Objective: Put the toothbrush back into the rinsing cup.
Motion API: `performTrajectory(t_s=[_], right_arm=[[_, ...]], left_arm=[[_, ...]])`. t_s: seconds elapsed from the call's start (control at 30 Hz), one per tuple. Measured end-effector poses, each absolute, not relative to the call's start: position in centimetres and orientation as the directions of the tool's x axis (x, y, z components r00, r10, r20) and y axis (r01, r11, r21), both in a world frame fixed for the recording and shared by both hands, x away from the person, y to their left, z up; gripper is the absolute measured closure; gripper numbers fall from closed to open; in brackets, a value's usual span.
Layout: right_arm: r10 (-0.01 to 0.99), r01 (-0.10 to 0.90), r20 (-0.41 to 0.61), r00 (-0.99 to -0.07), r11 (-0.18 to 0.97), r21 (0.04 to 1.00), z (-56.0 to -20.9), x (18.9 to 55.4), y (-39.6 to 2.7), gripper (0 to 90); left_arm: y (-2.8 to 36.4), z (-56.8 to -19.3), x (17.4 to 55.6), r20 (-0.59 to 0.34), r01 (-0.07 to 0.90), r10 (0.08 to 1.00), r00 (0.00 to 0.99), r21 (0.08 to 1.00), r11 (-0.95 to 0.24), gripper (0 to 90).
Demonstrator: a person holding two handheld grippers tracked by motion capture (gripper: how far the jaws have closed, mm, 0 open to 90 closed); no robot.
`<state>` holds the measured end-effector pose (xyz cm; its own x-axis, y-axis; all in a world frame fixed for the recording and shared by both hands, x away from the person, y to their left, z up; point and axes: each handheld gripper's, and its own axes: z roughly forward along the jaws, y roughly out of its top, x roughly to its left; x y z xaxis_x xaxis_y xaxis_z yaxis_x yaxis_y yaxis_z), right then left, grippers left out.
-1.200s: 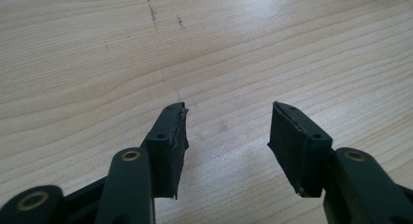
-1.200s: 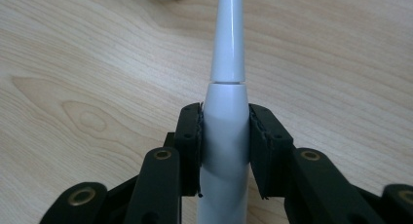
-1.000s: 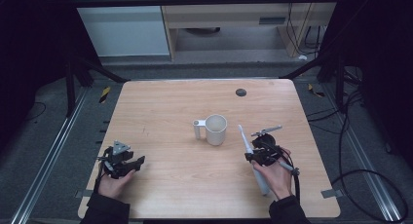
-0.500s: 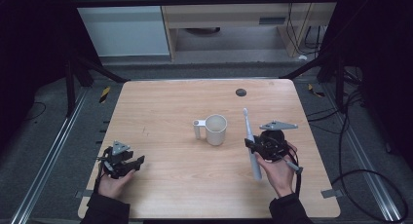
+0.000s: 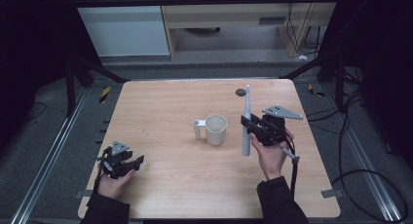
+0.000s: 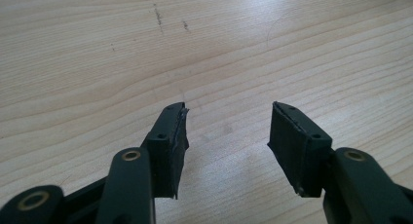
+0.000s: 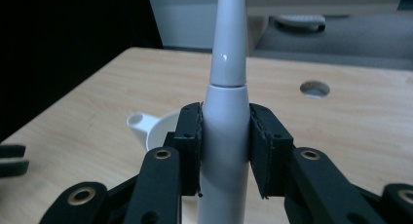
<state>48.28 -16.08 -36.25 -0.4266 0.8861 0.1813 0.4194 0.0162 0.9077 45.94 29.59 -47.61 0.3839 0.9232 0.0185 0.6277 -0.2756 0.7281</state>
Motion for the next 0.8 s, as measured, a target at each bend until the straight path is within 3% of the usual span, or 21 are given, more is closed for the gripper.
performTrajectory(t_s=[0.33,0.8], right_arm=[[0.893,0.297,0.200,-0.403,-0.080,0.952,-34.8,50.0,-15.1,67.7],[0.901,0.227,0.206,-0.381,-0.125,0.966,-34.9,52.0,-13.9,67.7]], left_arm=[[29.6,-47.6,46.0,0.024,0.625,0.924,0.382,0.730,-0.278,47.3],[29.6,-47.6,46.0,0.029,0.621,0.924,0.381,0.732,-0.279,47.2]])
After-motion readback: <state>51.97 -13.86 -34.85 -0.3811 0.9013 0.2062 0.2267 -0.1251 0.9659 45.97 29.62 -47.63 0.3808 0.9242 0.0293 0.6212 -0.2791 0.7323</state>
